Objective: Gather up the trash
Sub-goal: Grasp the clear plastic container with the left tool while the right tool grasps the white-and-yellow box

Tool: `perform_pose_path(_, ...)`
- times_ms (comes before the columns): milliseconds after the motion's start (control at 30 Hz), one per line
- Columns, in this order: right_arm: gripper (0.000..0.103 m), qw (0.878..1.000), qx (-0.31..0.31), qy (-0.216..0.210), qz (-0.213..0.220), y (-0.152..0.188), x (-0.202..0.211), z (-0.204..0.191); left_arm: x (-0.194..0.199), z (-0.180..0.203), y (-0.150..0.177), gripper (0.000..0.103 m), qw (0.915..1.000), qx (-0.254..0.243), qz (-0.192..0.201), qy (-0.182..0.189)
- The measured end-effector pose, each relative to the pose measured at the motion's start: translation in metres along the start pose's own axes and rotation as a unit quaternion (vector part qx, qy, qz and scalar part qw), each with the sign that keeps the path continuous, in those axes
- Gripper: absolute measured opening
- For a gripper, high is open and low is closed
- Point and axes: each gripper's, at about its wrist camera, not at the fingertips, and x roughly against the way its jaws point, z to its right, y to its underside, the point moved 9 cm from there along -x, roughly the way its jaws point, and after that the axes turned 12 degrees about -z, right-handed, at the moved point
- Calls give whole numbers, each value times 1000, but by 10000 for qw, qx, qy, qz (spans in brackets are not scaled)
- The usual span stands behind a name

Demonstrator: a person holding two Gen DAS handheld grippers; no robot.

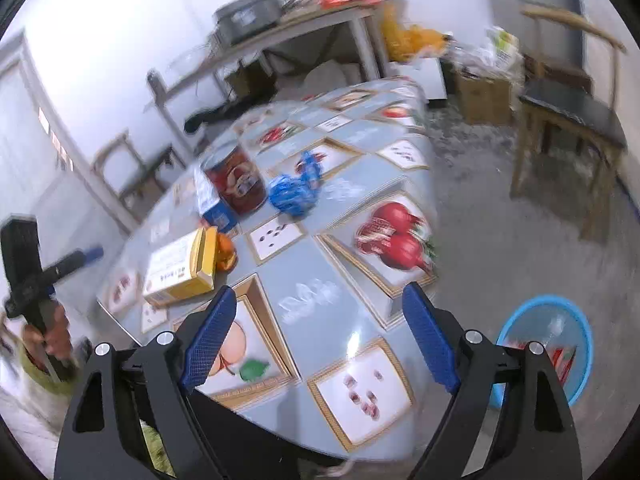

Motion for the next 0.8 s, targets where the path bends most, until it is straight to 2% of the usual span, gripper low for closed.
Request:
perform_pose_path(100, 82, 9997, -29, -167, -186, -9, -12, -15, -17, 1, -7, 83, 9997, -182, -152, 31)
perform_pose_path(233, 82, 9966, -452, -573, -379, -7, -22, -22, -52, -6, -18, 83, 9980, -364, -514, 24)
perform_pose_path(400, 83, 9910, -790, -930, -552, 10, -38, -33, -88, -18, -19, 83, 9949, -218, -986, 21)
perform_pose_path(600, 83, 9831, -1070, -1285, -747, 25, -58, -44, -86, -12, -2, 83, 9929, -87, -1084, 473)
perform_pose_path(700, 82, 9780, -1168, -1497, -862, 23, -71, -52, -83, -9, 8, 83, 9928, -131, -1093, 472)
perform_pose_path(800, 82, 9747, -1207, -1642, -915, 16, -82, -61, -78, -3, 15, 83, 9910, 40, -1104, 754)
